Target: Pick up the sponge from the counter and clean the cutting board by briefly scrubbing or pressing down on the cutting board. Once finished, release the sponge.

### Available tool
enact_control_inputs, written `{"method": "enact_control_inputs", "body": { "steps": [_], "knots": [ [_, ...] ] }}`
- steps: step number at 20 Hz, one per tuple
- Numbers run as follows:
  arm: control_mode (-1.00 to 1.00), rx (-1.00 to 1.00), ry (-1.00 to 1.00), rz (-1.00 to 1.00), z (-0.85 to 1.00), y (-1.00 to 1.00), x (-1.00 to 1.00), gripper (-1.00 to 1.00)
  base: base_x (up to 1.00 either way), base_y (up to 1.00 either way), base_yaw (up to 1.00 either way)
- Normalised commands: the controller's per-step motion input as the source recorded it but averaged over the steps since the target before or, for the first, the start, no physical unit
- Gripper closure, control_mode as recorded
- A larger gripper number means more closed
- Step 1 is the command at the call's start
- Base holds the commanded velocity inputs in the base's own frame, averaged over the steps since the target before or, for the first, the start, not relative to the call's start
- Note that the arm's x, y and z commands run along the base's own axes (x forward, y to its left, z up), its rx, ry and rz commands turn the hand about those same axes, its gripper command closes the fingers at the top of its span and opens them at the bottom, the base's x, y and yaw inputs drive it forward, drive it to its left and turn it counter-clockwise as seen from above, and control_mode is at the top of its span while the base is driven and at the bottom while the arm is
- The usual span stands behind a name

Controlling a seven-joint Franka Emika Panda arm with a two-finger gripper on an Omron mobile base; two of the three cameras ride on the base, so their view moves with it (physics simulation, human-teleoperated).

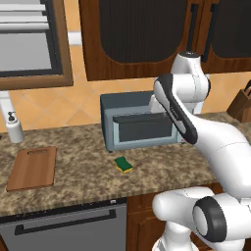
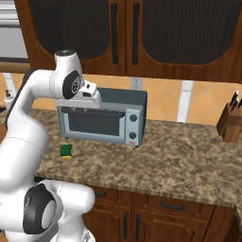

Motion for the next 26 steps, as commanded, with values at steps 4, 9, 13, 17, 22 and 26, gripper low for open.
{"method": "enact_control_inputs", "body": {
  "steps": [4, 9, 13, 17, 22, 26],
  "knots": [
    [-1.00, 0.01, 0.02, 0.00, -0.23, 0.25, 0.00, -1.00, 0.00, 0.00, 0.00],
    [-1.00, 0.10, 0.09, 0.14, -0.73, 0.82, -0.11, -1.00, 0.00, 0.00, 0.00],
    [-1.00, 0.04, 0.14, 0.13, -0.74, 0.77, 0.00, -1.00, 0.00, 0.00, 0.00],
    [-1.00, -0.03, 0.08, 0.11, -0.69, 0.76, 0.00, -1.00, 0.00, 0.00, 0.00],
    [-1.00, -0.03, 0.04, 0.02, -0.37, 0.26, 0.05, -1.00, 0.00, 0.00, 0.00],
    [-1.00, 0.00, 0.09, 0.01, -0.59, 0.05, 0.00, -1.00, 0.00, 0.00, 0.00]
  ]
}}
